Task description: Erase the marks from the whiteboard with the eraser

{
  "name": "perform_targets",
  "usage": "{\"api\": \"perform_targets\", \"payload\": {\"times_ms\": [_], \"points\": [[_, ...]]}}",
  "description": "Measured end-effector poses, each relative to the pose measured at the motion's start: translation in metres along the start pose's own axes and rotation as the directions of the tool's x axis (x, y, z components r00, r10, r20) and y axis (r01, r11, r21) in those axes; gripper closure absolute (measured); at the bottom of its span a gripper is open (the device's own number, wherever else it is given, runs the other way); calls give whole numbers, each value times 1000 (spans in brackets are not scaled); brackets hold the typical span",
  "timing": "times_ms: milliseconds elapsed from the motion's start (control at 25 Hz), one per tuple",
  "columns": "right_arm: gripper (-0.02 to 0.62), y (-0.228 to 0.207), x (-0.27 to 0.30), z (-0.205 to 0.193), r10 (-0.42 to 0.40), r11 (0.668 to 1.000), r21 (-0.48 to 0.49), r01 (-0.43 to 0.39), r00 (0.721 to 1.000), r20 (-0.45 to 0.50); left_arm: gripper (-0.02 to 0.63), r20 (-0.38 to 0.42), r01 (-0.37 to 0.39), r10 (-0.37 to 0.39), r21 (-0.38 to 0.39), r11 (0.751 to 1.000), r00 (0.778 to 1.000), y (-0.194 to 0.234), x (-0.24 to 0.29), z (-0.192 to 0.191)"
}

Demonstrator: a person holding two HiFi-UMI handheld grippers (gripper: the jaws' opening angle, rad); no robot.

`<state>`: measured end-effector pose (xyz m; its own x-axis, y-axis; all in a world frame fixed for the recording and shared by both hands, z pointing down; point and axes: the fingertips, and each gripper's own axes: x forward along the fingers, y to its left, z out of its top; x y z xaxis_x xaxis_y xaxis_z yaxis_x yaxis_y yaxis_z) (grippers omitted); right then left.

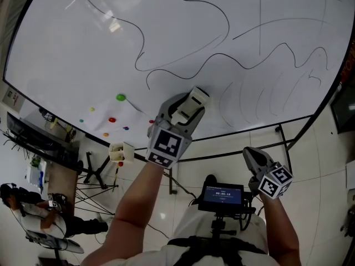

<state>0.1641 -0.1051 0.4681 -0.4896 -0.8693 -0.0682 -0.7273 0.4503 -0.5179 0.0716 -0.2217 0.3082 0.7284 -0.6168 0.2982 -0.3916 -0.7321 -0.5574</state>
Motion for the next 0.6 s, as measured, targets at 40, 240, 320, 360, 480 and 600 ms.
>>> {"api": "perform_targets", "payload": {"times_ms": [40, 240, 320, 360, 480, 600], "points": [[577, -1, 0, 0, -1, 1000, 1, 1, 1000, 0, 370, -3, -12, 12, -1, 1000, 1000, 1, -2, -3], [577, -4, -5, 0, -9, 1000, 8, 9, 1000, 3, 370, -10, -59, 59, -18, 998, 998, 6, -10, -20], [577, -5, -6, 1, -12, 1000, 6, 12, 1000, 5, 370, -12, -72, 72, -12, 997, 997, 4, -11, -24], [577, -5, -7, 1, -12, 1000, 6, 12, 1000, 5, 370, -12, -80, 80, 0, 997, 997, 4, -11, -24], [577, -5, -5, 2, -5, 1000, -1, 5, 1000, 3, 371, -19, -128, 129, 69, 989, 991, 10, -15, -20], [577, -5, -3, 4, -2, 1000, -3, 2, 1000, 6, 370, -4, -152, 155, 157, 976, 988, 18, -17, -8]]}}
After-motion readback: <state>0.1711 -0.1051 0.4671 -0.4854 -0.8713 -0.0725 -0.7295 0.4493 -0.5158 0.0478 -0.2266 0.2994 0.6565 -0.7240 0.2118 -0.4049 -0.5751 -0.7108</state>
